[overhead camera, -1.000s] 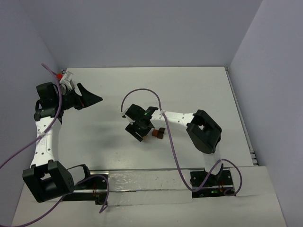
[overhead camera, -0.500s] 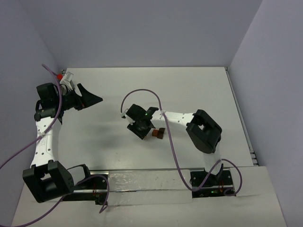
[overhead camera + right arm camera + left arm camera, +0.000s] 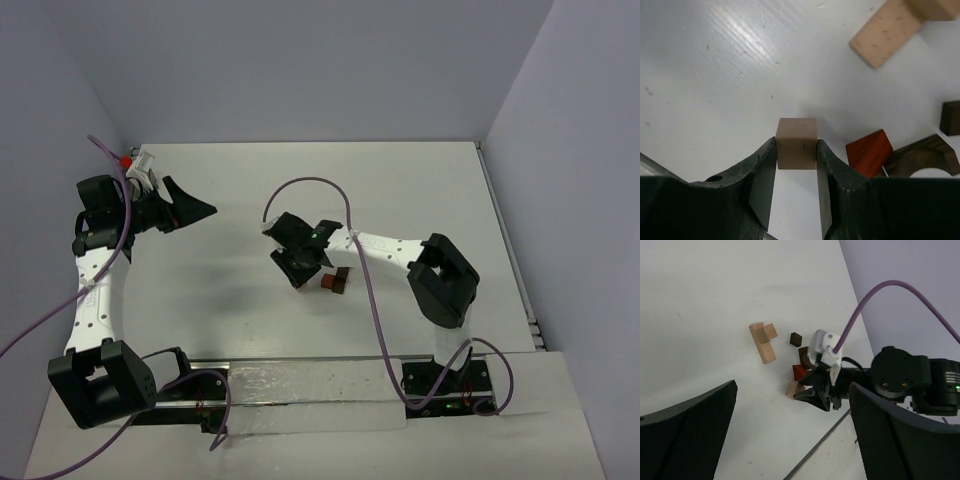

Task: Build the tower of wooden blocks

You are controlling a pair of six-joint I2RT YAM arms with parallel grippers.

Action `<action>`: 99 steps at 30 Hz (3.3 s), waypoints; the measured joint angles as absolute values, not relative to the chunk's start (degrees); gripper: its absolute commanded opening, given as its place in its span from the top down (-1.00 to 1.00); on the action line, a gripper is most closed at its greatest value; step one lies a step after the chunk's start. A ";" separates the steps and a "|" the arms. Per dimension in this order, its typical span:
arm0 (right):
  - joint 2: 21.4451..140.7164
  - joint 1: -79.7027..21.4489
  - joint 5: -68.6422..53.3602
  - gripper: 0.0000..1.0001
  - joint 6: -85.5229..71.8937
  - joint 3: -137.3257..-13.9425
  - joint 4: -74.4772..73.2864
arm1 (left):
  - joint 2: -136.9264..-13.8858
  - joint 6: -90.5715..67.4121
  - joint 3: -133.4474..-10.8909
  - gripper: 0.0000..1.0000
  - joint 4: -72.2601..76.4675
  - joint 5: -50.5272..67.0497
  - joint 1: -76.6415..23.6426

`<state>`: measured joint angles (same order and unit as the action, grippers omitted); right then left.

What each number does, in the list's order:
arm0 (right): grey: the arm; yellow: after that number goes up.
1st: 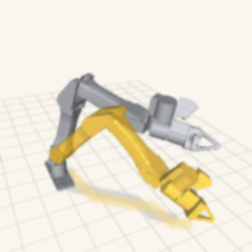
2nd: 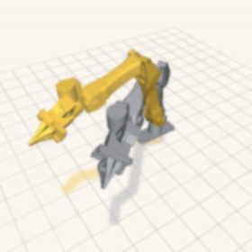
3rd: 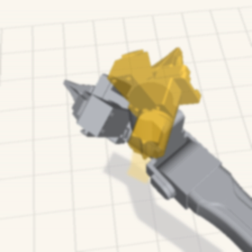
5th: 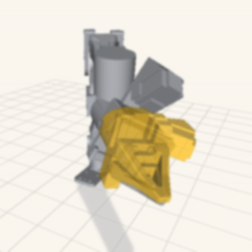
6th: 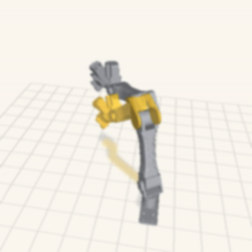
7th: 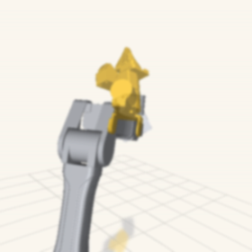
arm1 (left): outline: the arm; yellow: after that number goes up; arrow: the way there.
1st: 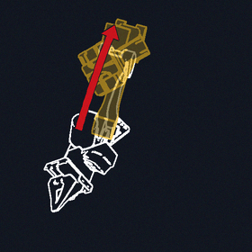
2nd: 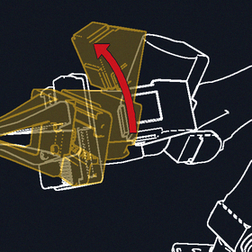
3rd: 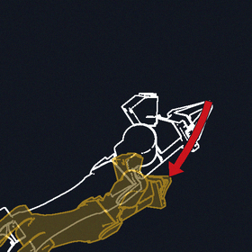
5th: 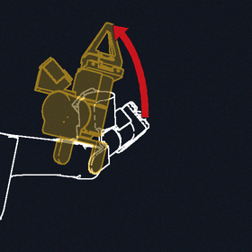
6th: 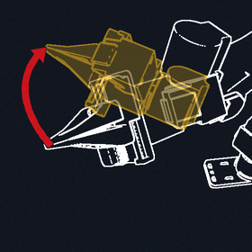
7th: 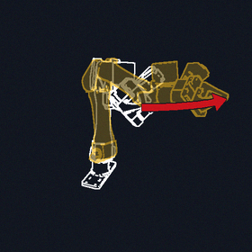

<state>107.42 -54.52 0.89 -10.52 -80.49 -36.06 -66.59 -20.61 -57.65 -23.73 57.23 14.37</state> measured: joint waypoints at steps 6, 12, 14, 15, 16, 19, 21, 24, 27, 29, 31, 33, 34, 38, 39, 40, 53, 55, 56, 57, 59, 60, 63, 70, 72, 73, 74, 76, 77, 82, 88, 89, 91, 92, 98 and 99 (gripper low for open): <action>104.37 -54.33 9.88 1.00 -21.62 -82.54 -38.10 | -66.56 -20.62 -57.65 -0.97 -23.68 56.74 14.37; 104.93 -53.76 13.33 1.00 -29.60 -86.96 -42.99 | -66.54 -20.84 -57.56 -0.97 -23.33 56.07 14.37; 106.12 -53.29 13.16 1.00 -31.37 -89.46 -44.49 | -66.54 -20.86 -57.56 -0.97 -23.31 55.92 14.37; 106.90 -52.86 12.96 1.00 -32.10 -90.76 -44.98 | -66.54 -20.86 -57.56 -0.97 -23.29 55.85 14.37; 107.71 -52.38 12.61 1.00 -32.64 -91.97 -45.48 | -66.54 -20.86 -57.56 -0.97 -23.31 55.83 14.37; 110.34 -50.42 11.54 1.00 -33.67 -94.54 -45.98 | -66.54 -20.86 -57.56 -0.97 -23.29 55.71 14.37; 112.17 -49.26 10.99 1.00 -33.97 -95.51 -46.42 | -66.54 -20.90 -57.56 -0.98 -23.24 55.70 14.37; 114.79 -47.82 10.56 1.00 -34.25 -96.48 -47.28 | -66.54 -21.00 -57.54 -0.97 -23.05 55.70 14.37; 116.35 -47.01 9.78 1.00 -34.37 -97.15 -48.30 | -66.54 -21.45 -57.20 -0.97 -22.46 55.70 14.37; 116.82 -46.94 9.23 1.00 -34.47 -97.89 -48.70 | -66.56 -21.69 -56.87 -0.97 -22.38 55.70 14.37; 116.89 -46.94 8.50 1.00 -34.53 -98.53 -48.81 | -66.57 -21.81 -56.68 -0.97 -22.33 55.70 14.37; 116.90 -46.94 7.87 1.00 -34.67 -99.17 -48.86 | -66.57 -21.83 -56.64 -0.97 -22.32 55.69 14.37; 116.90 -46.94 7.67 1.00 -34.75 -99.35 -48.87 | -66.57 -21.82 -56.64 -0.97 -22.30 55.70 14.37; 116.91 -46.98 7.38 1.00 -35.10 -99.50 -48.97 | -66.57 -21.84 -56.54 -0.98 -22.24 55.70 14.37; 116.93 -46.98 7.38 1.00 -35.17 -99.54 -49.06 | -66.57 -21.86 -56.49 -0.97 -22.19 55.70 14.37; 117.01 -46.98 7.38 1.00 -35.25 -99.70 -49.21 | -66.57 -21.88 -56.40 -0.97 -22.09 55.70 14.37; 120.50 -46.98 7.65 1.00 -35.62 -103.50 -50.35 | -66.57 -22.07 -55.94 -0.97 -21.82 55.70 14.37; 121.10 -46.98 7.70 0.96 -35.62 -103.84 -50.56 | -66.57 -22.11 -55.94 -0.97 -21.76 55.70 14.37; 121.35 -46.98 7.70 0.94 -35.62 -104.04 -50.60 | -66.57 -22.12 -55.89 -0.97 -21.58 55.72 14.37; 121.60 -46.98 7.71 0.93 -35.62 -104.28 -50.66 | -66.57 -22.15 -55.83 -0.97 -21.42 55.72 14.37; 122.14 -46.98 7.74 0.92 -35.62 -104.86 -50.77 | -66.57 -22.27 -55.72 -0.97 -21.26 55.70 14.37; 122.34 -46.96 7.79 0.91 -35.64 -105.09 -50.72 | -66.57 -22.30 -55.72 -0.98 -21.22 55.70 14.37; 122.84 -46.83 7.87 0.91 -35.75 -105.73 -51.03 | -66.58 -22.31 -55.72 -0.98 -21.15 55.70 14.37; 124.25 -46.49 8.16 0.89 -36.12 -107.64 -51.43 | -66.70 -22.32 -55.72 -0.97 -21.11 55.70 14.37; 124.47 -46.35 8.31 0.88 -36.18 -107.80 -51.47 | -66.75 -22.32 -55.72 -0.98 -20.97 55.70 14.37; 124.59 -46.28 8.36 0.88 -36.19 -107.84 -51.51 | -66.79 -22.33 -55.72 -0.97 -20.84 55.70 14.37; 124.72 -46.21 8.41 0.88 -36.21 -107.90 -51.55 | -66.83 -22.33 -55.72 -0.97 -20.71 55.70 14.37; 125.12 -46.02 8.51 0.87 -36.23 -107.94 -51.55 | -66.89 -22.35 -55.72 -0.97 -20.62 55.70 14.37; 125.29 -45.97 8.53 0.86 -36.24 -107.96 -51.58 | -66.94 -22.35 -55.72 -0.97 -20.51 55.70 14.37; 126.27 -45.71 8.51 0.84 -36.36 -108.01 -51.64 | -67.13 -22.35 -55.72 -0.97 -20.34 55.70 14.37; 126.96 -45.63 8.51 0.75 -36.38 -108.03 -51.70 | -67.26 -22.35 -55.72 -0.97 -20.32 55.71 14.37; 126.96 -45.61 8.53 0.74 -36.39 -108.08 -51.72 | -67.26 -22.35 -55.72 -0.97 -20.32 55.70 14.37; 126.96 -45.55 8.54 0.73 -36.40 -108.30 -51.72 | -67.26 -22.35 -55.71 -0.97 -20.32 55.70 14.37; 126.96 -45.51 8.54 0.73 -36.40 -108.42 -51.72 | -67.26 -22.35 -55.70 -0.97 -20.32 55.70 14.37; 127.02 -45.36 8.56 0.72 -36.61 -109.25 -51.91 | -67.26 -22.37 -55.32 -0.97 -20.04 55.72 14.37; 127.02 -45.35 8.58 0.72 -36.62 -109.33 -51.92 | -67.26 -22.37 -55.10 -0.97 -19.94 55.71 14.37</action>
<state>127.02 -45.35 8.58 -36.62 -109.33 -51.92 -67.26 -22.37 -55.10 -19.94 55.71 14.37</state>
